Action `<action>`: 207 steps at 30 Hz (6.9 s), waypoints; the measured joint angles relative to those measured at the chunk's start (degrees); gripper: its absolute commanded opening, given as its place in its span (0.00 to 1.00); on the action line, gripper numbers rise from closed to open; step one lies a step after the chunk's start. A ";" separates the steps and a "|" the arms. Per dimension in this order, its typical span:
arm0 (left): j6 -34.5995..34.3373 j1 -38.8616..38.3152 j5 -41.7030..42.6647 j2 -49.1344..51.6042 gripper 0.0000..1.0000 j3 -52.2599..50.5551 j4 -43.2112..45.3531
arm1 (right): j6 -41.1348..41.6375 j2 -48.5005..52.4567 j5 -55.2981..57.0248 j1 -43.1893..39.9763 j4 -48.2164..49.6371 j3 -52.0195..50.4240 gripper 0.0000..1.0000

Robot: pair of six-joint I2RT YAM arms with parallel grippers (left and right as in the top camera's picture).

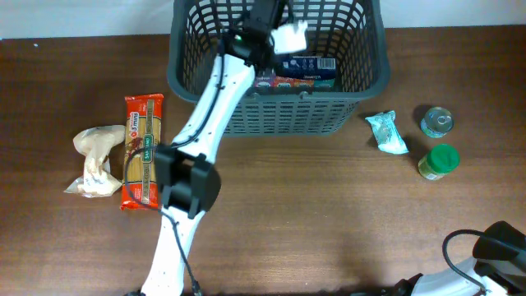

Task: Pack container
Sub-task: 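Carry the blue box into the basket and release it, then grasp the San Remo spaghetti packet with the left gripper, then lower the spaghetti packet into the basket and open the left gripper, then grasp the beige bread bag with the left gripper and lift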

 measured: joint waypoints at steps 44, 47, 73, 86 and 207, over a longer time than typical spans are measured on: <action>-45.94 38.18 15.39 -8.66 0.89 -41.35 -20.90 | 0.02 0.00 -0.02 0.00 0.00 -0.02 0.99; -46.29 38.18 14.80 -6.99 0.77 -41.35 -20.59 | 0.02 0.00 -0.02 0.00 0.00 0.00 0.99; -46.75 38.27 12.39 -0.87 0.02 5.77 -43.63 | 0.04 0.00 -0.04 0.00 0.00 0.00 0.99; -25.62 22.67 13.90 -14.05 0.02 31.23 -20.85 | 0.07 0.00 -0.22 0.00 0.00 0.00 0.99; -35.95 55.23 17.40 -9.51 0.02 -41.38 -26.62 | 0.04 0.92 -0.68 0.00 0.00 -0.02 0.99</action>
